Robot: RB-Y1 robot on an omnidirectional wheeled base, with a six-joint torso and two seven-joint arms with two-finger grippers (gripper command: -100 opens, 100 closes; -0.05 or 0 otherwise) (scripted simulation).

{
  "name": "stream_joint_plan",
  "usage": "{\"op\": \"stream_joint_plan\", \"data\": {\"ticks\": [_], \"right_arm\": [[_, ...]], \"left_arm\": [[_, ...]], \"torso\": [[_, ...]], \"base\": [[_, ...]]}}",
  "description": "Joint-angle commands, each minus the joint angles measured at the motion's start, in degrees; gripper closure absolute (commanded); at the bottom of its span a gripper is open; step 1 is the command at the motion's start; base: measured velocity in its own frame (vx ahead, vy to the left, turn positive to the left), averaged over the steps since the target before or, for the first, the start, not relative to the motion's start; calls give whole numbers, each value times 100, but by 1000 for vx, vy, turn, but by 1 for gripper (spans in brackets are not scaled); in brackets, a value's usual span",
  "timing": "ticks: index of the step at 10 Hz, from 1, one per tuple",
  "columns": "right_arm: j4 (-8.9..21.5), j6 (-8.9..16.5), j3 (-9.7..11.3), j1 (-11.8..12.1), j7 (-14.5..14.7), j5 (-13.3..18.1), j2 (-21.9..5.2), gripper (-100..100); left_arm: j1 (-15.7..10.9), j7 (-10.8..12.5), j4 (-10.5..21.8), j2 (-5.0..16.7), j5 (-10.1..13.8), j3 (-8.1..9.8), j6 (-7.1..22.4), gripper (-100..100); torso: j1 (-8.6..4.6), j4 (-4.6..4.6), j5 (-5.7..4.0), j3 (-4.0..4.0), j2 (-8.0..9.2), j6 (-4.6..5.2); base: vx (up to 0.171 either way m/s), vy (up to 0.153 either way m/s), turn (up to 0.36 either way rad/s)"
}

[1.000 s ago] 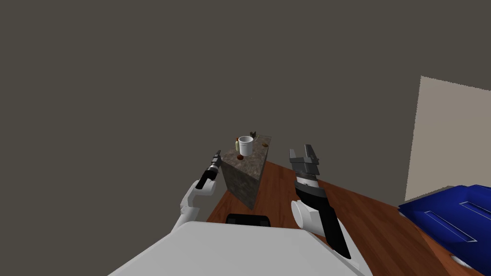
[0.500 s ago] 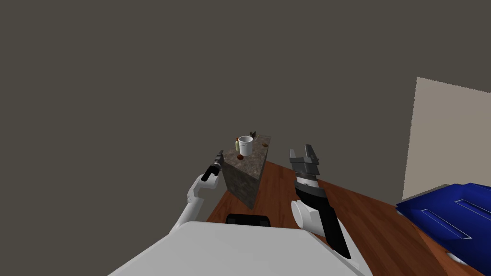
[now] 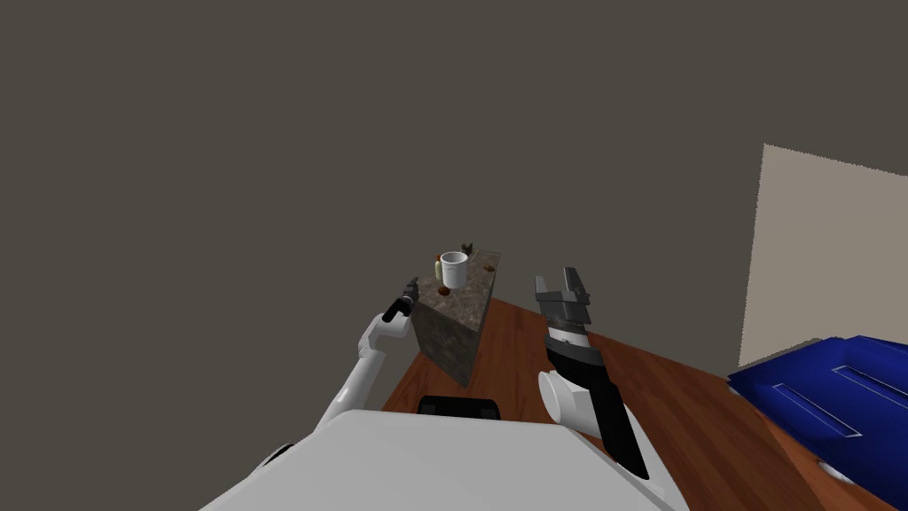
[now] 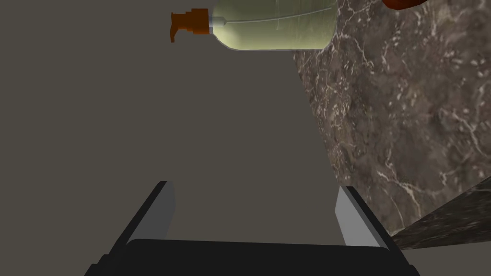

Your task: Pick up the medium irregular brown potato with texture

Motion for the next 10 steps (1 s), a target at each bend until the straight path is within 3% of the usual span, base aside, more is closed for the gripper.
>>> {"op": "stream_joint_plan", "data": {"ticks": [1, 6, 10], "right_arm": [[0, 0, 0, 0, 0, 0, 0, 0], [0, 0, 0, 0, 0, 0, 0, 0], [0, 0, 0, 0, 0, 0, 0, 0]], "left_arm": [[-286, 22, 286, 50, 50, -21, 286, -100], [-922, 45, 882, 80, 109, -72, 847, -100], [-1623, 77, 1571, 71, 189, -161, 1538, -100]], "torso": [[0, 0, 0, 0, 0, 0], [0, 0, 0, -1, -1, 0], [0, -1, 0, -1, -1, -1]], "base": [[-1, 4, -14], [0, 4, -15], [2, 5, -22]]}}
